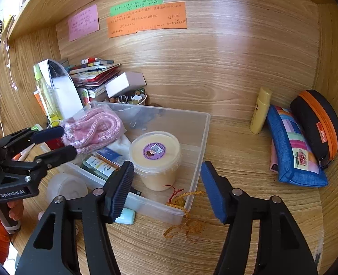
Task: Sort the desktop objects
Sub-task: 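Withdraw both grippers toward the pink round compact and beige block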
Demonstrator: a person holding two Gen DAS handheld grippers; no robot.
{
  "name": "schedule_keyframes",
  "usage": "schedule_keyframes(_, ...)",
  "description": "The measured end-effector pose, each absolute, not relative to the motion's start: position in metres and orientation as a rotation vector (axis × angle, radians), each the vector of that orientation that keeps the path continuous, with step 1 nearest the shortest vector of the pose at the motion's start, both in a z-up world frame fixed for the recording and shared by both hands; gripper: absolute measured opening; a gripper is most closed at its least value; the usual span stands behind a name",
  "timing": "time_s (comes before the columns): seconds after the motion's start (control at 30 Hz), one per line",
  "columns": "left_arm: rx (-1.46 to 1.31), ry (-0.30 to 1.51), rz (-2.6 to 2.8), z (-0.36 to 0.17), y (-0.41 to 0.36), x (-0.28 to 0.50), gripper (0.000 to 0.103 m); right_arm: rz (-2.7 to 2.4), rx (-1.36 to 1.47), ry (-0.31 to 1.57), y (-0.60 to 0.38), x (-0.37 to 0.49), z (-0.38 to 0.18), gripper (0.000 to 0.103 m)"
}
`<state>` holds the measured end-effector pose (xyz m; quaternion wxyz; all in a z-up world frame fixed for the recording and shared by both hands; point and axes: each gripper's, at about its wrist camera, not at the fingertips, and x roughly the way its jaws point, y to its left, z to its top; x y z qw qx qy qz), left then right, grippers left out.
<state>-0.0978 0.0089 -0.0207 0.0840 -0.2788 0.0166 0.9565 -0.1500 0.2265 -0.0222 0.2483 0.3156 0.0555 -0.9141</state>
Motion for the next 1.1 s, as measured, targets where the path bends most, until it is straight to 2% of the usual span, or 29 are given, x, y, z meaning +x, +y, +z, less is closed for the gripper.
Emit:
schedule_keyframes(0.17, -0.798, 0.032, 2.891, -0.009, -0.001, -0.083, 0.082, -2.501, 0.846, 0.15, 0.226, -0.148, -0.022, 0.075)
schedule_keyframes(0.23, -0.794, 0.037, 2.906, -0.006, -0.004, -0.075, 0.092, -2.502, 0.831, 0.154, 0.226, -0.147, -0.021, 0.079)
schedule_keyframes(0.27, -0.787, 0.038, 2.913, -0.004, -0.005, -0.07, 0.093, -2.496, 0.827, 0.155, 0.225, -0.147, -0.021, 0.082)
schedule_keyframes(0.4, -0.794, 0.045, 2.915, 0.0, -0.013, -0.049, 0.097, -2.46, 0.815, 0.162, 0.22, -0.14, -0.019, 0.083)
schedule_keyframes(0.73, -0.921, 0.055, 2.914, -0.02, -0.031, -0.018, 0.098, -2.387, 0.822, 0.168, 0.214, -0.102, -0.016, 0.086)
schedule_keyframes(1.1, -1.051, -0.053, 2.876, -0.052, -0.053, 0.004, 0.098, -2.336, 0.901, 0.204, 0.194, -0.06, -0.045, 0.088)
